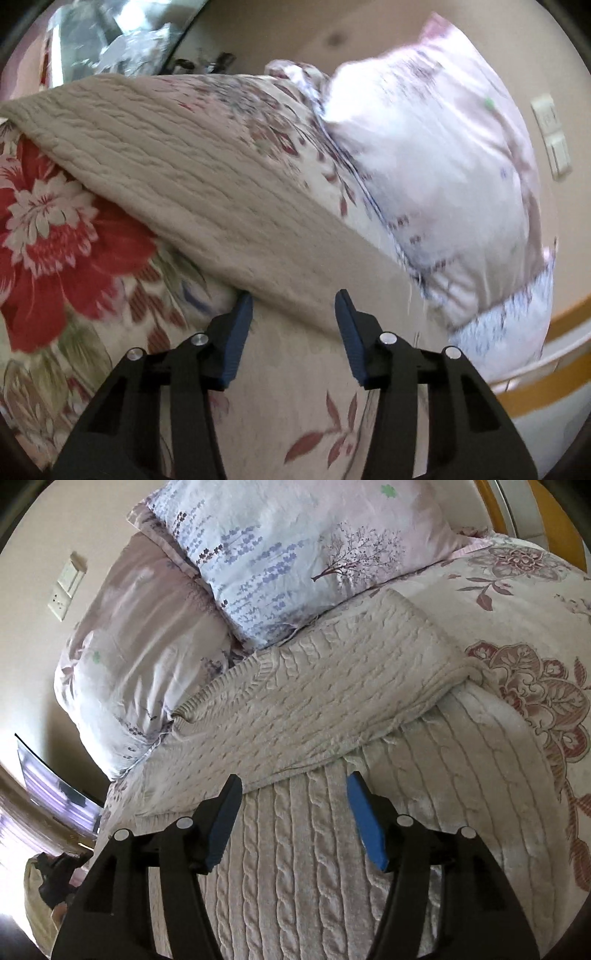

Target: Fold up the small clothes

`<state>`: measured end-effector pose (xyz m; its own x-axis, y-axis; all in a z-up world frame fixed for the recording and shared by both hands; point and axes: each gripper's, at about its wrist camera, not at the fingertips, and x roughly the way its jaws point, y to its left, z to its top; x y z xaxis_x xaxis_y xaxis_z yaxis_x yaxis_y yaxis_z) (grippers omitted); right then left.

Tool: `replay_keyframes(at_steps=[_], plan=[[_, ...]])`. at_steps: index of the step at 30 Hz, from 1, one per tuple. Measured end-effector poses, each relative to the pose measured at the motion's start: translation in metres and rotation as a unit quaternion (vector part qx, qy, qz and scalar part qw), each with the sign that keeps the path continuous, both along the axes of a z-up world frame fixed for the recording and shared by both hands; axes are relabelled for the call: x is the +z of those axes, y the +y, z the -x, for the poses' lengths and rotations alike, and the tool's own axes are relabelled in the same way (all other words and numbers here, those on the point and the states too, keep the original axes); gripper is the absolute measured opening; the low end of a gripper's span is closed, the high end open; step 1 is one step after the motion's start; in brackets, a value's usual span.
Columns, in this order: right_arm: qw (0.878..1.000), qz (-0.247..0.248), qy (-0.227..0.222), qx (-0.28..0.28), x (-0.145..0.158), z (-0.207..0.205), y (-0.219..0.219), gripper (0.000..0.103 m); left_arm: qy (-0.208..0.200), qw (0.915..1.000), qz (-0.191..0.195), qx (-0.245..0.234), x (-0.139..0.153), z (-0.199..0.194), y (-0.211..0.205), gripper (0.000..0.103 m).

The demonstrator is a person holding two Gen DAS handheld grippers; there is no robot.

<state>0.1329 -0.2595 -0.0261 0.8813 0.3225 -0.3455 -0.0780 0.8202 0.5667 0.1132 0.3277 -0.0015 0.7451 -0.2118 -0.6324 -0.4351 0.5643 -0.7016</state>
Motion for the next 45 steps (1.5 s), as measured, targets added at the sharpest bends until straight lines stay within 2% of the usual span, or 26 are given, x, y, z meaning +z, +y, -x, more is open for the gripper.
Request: replay_keyframes(at_steps=[3,5,7,9,12,16,21,25,29,34,36,37,38,40,42,45], plan=[[1.000,0.001,0.000,0.004,-0.001,0.000,0.001,0.062,-0.004,0.9991,0.031,0.028,-0.004,0.000,0.016,0.046],[1.000,0.002,0.000,0.006,-0.001,-0.001,0.001,0.064,-0.002,0.9983,0.033,0.048,-0.005,0.000,0.027,0.040],[1.000,0.001,0.000,0.008,-0.001,-0.001,0.002,0.064,-0.001,0.9977,0.038,0.057,-0.006,-0.001,0.033,0.031],[1.000,0.000,-0.001,0.010,-0.001,-0.001,0.001,0.065,0.004,0.9969,0.042,0.066,-0.008,-0.003,0.039,0.010],[1.000,-0.004,-0.002,0.013,-0.002,-0.001,0.001,0.065,-0.006,0.9972,0.037,0.065,0.002,-0.006,0.038,0.007],[1.000,-0.006,-0.004,0.019,-0.001,0.000,0.001,0.065,-0.053,0.9974,0.008,0.047,0.038,-0.018,0.023,0.006],[1.000,-0.009,-0.007,0.021,-0.001,0.001,0.001,0.065,-0.112,0.9933,-0.022,-0.018,0.086,-0.053,-0.025,0.006],[1.000,-0.011,-0.008,0.023,-0.001,0.002,0.001,0.065,-0.140,0.9861,-0.026,-0.086,0.105,-0.082,-0.082,0.006],[1.000,-0.012,-0.009,0.023,-0.001,0.002,0.001,0.065,-0.146,0.9757,-0.012,-0.163,0.101,-0.107,-0.146,0.006],[1.000,-0.003,-0.003,0.018,0.000,0.002,0.003,0.065,-0.120,0.9575,0.021,-0.261,0.071,-0.128,-0.231,0.006],[1.000,0.020,0.004,0.019,0.003,0.004,0.008,0.065,-0.093,0.9470,0.035,-0.306,0.050,-0.134,-0.268,0.007],[0.999,0.033,0.007,0.020,0.006,0.005,0.011,0.065,-0.075,0.9418,0.036,-0.326,0.040,-0.134,-0.284,0.013],[0.998,0.053,0.009,0.022,0.011,0.009,0.014,0.065,-0.062,0.9380,0.034,-0.339,0.032,-0.135,-0.293,0.025],[0.996,0.080,0.004,0.026,0.023,0.015,0.017,0.065,-0.041,0.9316,0.032,-0.360,0.018,-0.131,-0.305,0.042],[0.993,0.110,-0.010,0.034,0.039,0.023,0.021,0.065,-0.039,0.9307,0.039,-0.362,0.012,-0.124,-0.300,0.050],[0.982,0.175,-0.042,0.059,0.068,0.028,0.039,0.065,-0.052,0.9380,0.044,-0.340,0.011,-0.106,-0.272,0.058]])
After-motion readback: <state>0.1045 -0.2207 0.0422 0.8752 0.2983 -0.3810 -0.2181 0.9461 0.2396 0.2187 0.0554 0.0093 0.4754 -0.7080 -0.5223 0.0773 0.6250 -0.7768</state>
